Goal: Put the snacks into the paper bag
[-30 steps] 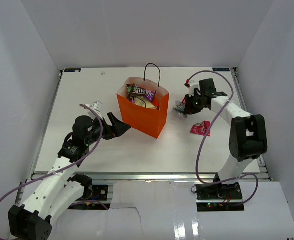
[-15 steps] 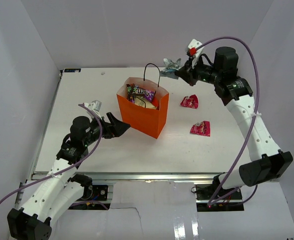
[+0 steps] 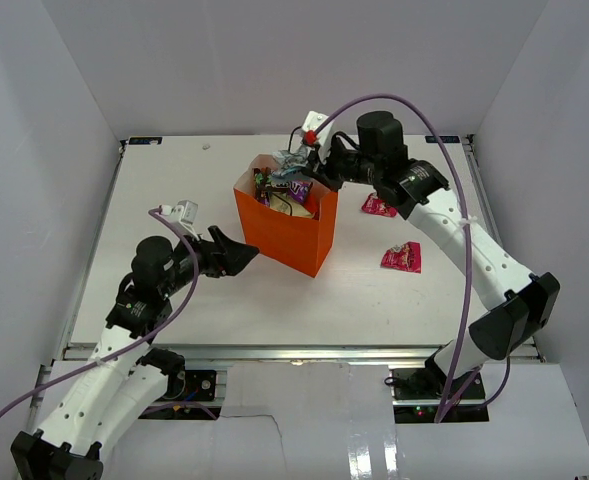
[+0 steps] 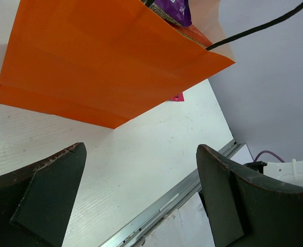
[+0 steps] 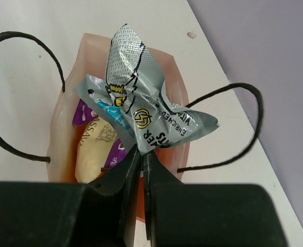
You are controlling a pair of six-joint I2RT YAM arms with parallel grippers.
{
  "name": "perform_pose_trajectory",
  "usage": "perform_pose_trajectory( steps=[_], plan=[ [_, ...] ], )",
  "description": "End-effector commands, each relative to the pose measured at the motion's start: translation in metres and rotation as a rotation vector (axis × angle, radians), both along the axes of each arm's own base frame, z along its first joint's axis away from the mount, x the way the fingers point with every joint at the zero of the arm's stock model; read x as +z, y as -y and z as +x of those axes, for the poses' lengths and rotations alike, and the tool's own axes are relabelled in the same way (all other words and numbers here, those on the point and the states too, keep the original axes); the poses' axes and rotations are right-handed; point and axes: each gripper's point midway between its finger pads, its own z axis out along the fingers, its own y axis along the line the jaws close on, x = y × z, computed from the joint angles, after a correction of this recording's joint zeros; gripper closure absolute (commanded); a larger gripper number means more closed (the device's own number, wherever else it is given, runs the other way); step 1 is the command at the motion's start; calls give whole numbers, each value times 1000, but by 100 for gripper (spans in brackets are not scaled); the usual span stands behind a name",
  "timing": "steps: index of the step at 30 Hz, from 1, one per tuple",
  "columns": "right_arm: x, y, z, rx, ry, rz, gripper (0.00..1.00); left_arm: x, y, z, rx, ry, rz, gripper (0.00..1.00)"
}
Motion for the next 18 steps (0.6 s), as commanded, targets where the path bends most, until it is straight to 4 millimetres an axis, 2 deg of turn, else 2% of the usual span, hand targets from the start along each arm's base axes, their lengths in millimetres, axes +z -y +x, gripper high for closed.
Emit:
perform_pose_trajectory(
  steps=[1, 5, 11, 14, 18],
  plan=[
    [-1, -12, -2, -1, 41, -19, 91, 17, -1, -3, 3, 41, -19, 2],
    [-15, -24, -4, 7, 21, -37, 88, 20, -3, -4, 9, 46, -18, 2],
    [-26, -23, 1, -25, 9, -55, 56, 20, -5, -6, 16, 47, -15, 2],
    [-19, -20, -1, -29, 23, -47, 52, 20, -5, -6, 16, 44, -14, 2],
    [13, -10, -3, -33, 70, 0, 51, 18, -5, -6, 15, 38, -9, 2]
  ],
)
